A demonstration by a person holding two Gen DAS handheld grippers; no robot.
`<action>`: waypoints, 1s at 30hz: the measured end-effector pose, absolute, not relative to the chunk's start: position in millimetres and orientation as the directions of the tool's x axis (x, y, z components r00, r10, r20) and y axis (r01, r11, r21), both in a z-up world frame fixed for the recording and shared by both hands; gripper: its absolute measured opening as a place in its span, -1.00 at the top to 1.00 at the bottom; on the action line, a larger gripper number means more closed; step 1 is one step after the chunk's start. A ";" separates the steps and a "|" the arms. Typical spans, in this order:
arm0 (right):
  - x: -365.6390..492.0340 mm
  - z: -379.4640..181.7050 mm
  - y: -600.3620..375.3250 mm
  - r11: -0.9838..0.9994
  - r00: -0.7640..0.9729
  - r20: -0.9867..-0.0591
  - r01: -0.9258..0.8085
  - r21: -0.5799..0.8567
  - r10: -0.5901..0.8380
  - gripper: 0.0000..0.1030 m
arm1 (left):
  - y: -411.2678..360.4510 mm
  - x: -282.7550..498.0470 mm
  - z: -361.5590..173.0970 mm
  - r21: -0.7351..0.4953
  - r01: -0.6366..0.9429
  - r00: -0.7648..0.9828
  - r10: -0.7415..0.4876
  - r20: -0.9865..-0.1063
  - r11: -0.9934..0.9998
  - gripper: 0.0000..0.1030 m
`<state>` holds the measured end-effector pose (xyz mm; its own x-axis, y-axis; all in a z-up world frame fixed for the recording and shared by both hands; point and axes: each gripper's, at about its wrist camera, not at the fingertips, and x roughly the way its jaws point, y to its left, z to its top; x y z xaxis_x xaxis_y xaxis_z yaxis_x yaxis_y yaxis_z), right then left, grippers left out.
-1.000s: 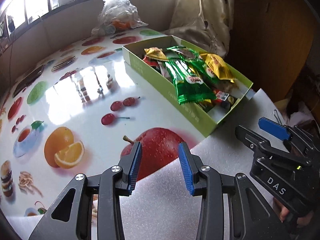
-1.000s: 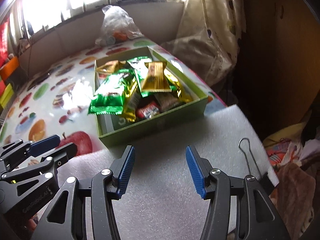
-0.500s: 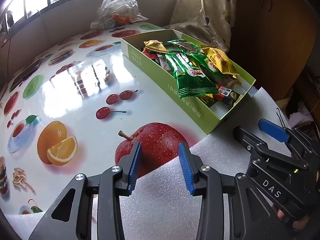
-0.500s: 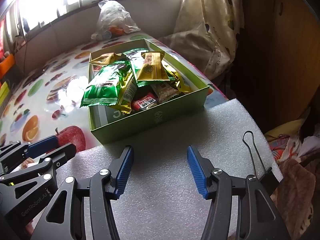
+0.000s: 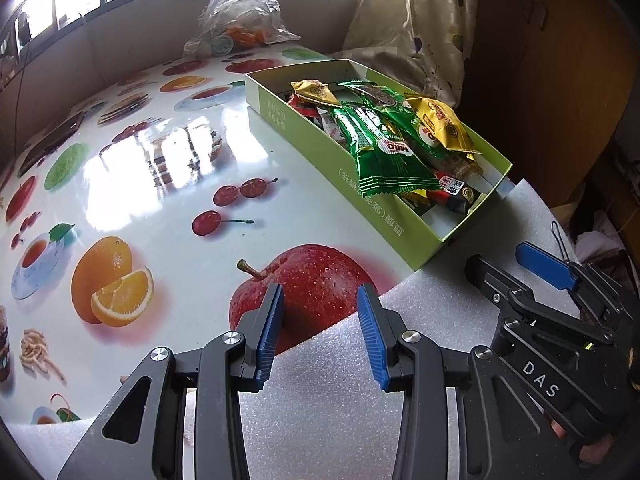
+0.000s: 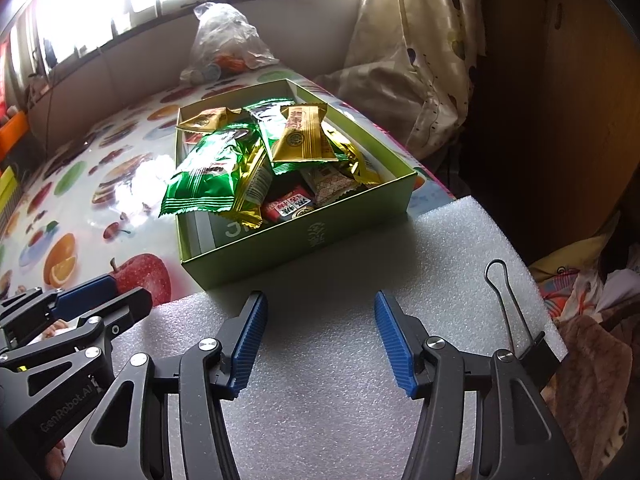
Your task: Organize snacks
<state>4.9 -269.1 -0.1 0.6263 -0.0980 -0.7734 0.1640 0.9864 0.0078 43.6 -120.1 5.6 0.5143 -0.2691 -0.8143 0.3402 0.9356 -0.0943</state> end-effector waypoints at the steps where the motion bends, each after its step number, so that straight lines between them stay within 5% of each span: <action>1: 5.0 0.0 -268.9 0.986 0.627 -0.773 0.164 0.008 -0.098 -0.09 | -120.1 43.5 5.9 -0.093 0.339 0.515 -0.267 -0.815 0.936 0.24; 30: 4.7 1.1 -271.1 0.986 0.629 -0.771 0.164 0.008 -0.098 -0.10 | -119.8 42.8 5.4 -0.091 0.333 0.519 -0.263 -0.813 0.939 0.24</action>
<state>4.7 -271.1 1.1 0.6292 -0.0982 -0.7710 0.1642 0.9864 0.0083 42.8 -119.8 5.4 0.5190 -0.2628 -0.8134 0.3329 0.9386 -0.0908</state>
